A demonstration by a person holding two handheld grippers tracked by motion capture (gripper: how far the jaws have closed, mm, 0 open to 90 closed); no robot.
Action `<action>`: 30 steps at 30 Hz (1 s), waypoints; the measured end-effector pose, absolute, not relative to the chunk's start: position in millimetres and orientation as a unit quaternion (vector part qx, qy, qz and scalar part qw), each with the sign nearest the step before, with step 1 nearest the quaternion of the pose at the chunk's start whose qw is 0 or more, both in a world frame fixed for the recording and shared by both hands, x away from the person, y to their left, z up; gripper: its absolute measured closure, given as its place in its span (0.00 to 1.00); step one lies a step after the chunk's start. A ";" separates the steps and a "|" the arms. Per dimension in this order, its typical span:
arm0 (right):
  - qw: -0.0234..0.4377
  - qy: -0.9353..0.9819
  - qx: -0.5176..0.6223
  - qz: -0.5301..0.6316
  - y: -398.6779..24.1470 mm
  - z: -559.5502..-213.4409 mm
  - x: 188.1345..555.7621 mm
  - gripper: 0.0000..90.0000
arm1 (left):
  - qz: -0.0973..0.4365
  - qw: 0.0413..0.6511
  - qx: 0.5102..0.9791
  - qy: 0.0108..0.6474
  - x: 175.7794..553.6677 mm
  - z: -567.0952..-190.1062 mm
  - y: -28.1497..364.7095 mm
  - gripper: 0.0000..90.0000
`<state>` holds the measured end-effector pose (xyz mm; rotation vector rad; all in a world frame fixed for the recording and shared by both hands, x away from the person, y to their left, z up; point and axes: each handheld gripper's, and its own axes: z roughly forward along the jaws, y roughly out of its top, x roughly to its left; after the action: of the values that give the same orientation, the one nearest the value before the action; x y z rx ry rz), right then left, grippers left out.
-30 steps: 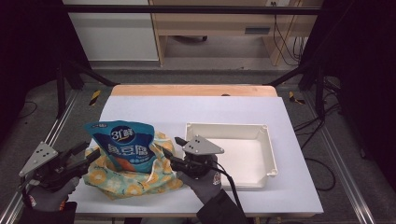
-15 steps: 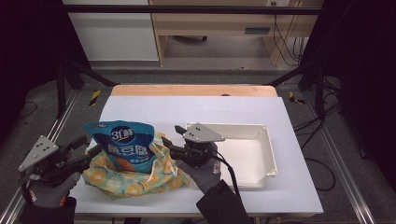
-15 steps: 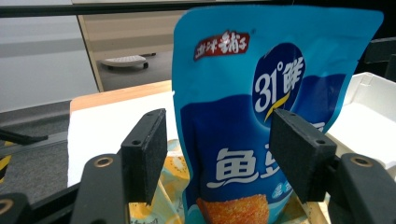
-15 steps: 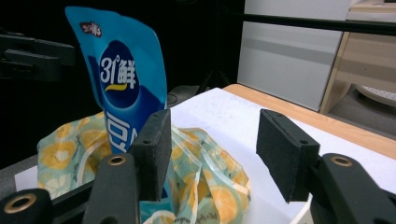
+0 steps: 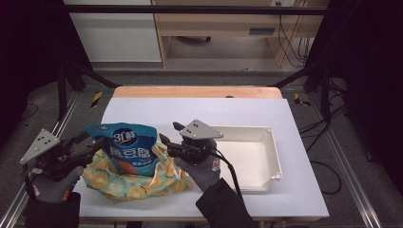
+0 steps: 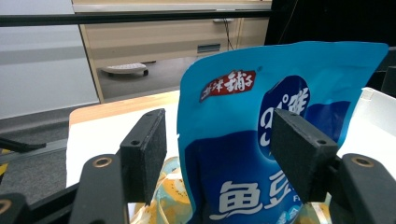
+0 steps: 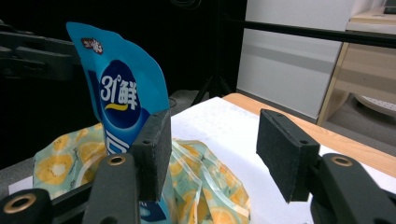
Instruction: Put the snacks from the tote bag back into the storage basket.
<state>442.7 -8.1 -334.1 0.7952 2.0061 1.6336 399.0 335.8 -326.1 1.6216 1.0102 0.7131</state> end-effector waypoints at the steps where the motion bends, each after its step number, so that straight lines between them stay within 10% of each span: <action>1: 0.214 0.724 0.286 0.591 -6.5 -333.5 442.8 0.51 | 0.298 0.524 0.677 0.422 399.8 -326.1 335.9 0.41; 30: 0.177 0.751 0.279 0.572 31.4 -335.5 450.3 0.73 | 0.277 0.518 0.686 0.429 412.2 -331.0 343.7 0.77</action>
<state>450.3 31.4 -335.5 0.7890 2.1240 1.6191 412.2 343.7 -331.0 1.6470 1.0292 0.6640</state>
